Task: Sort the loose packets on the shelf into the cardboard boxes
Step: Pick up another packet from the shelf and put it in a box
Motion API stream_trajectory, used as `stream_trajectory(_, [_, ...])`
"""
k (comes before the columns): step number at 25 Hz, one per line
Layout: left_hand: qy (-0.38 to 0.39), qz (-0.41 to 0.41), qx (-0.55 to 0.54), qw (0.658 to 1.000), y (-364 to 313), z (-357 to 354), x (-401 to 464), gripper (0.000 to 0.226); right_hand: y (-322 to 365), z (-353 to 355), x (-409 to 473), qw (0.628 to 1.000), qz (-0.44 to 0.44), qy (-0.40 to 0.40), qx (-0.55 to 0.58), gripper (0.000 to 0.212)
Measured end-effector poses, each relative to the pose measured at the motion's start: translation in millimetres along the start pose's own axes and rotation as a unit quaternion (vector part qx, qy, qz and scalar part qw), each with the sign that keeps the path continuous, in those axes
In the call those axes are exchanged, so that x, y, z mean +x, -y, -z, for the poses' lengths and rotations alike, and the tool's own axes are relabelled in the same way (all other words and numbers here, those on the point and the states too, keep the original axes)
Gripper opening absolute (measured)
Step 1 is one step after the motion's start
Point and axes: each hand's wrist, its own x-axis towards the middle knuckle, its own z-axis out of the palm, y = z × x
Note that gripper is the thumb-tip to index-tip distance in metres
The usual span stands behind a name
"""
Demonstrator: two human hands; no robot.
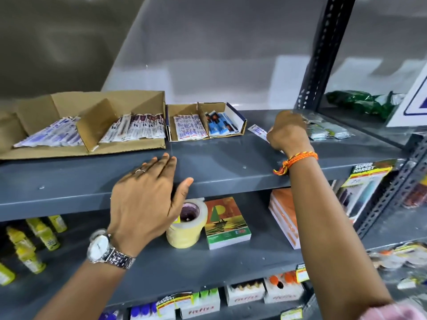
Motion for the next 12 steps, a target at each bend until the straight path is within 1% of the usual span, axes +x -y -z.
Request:
stream_trajectory(2, [-0.005,0.001,-0.002,1.000,0.8,-0.5,-0.6,0.072,-1.2,1.4,3.5,0.998,-0.010,-0.010,0.060,0.013])
stream_trajectory(3, [-0.007,0.000,-0.005,1.000,0.9,-0.3,-0.7,0.072,-2.2,2.1,2.3,0.994,-0.018,-0.018,0.104,0.016])
stream_trajectory(6, [-0.006,0.005,-0.008,1.000,0.8,2.0,-1.3,0.071,0.2,9.3,-4.0,0.967,-0.021,-0.059,0.246,0.017])
stream_trajectory(8, [-0.004,0.009,-0.012,1.000,2.4,3.3,-2.1,0.069,10.4,15.0,-12.4,0.927,-0.026,-0.028,0.372,0.010])
stream_trajectory(10, [0.001,0.013,-0.014,1.000,4.9,3.9,-4.1,0.069,24.2,19.1,-21.2,0.871,-0.026,0.017,0.490,0.010])
stream_trajectory(12, [0.008,0.014,-0.010,1.000,6.9,4.6,-4.8,0.072,40.0,22.1,-31.7,0.817,-0.029,0.049,0.573,0.010])
